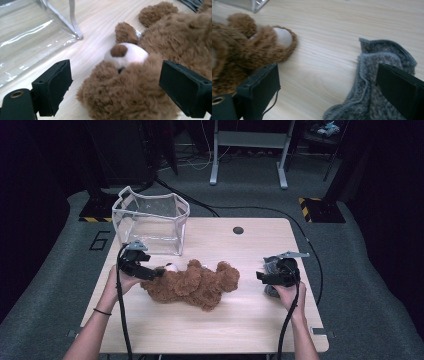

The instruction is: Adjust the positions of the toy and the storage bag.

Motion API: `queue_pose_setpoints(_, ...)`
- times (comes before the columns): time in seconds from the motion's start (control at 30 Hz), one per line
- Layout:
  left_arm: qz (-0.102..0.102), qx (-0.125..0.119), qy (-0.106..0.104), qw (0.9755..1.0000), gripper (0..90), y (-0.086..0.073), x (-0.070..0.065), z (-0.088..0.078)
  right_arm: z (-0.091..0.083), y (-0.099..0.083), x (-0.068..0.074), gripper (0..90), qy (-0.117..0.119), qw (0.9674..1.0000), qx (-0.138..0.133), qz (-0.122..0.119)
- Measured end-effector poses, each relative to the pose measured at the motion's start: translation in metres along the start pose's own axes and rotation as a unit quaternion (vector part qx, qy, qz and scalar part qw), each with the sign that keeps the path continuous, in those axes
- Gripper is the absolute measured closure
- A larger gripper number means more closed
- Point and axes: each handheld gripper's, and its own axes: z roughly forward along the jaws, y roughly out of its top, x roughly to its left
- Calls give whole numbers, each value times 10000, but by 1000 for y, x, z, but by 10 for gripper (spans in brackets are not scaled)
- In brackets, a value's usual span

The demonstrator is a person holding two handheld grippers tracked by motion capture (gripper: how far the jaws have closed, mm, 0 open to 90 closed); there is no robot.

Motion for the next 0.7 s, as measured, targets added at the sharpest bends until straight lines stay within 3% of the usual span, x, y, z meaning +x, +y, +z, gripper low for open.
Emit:
queue_pose_setpoints(0.1, -52, -48, 68, 10000, 102, 4, 2, 2, 6, -5, -10, 55, -95, 9998, 91, 145)
queue_pose_setpoints(0.4, -27, -187, 288, 9994, 106, 23, 4, 4, 24, -22, -37, 57, -530, 9980, 282, 209)
queue_pose_setpoints(0.5, -12, -258, 346, 9991, 103, 34, 6, 5, 33, -28, -42, 57, -597, 9967, 402, 361)
queue_pose_setpoints(0.63, 70, -272, 420, 9987, 95, 50, 7, 5, 37, -32, -45, 55, -624, 9967, 430, 298)
queue_pose_setpoints(0.7, 157, -234, 487, 9984, 93, 59, 7, 5, 39, -33, -45, 54, -651, 9962, 437, 387)
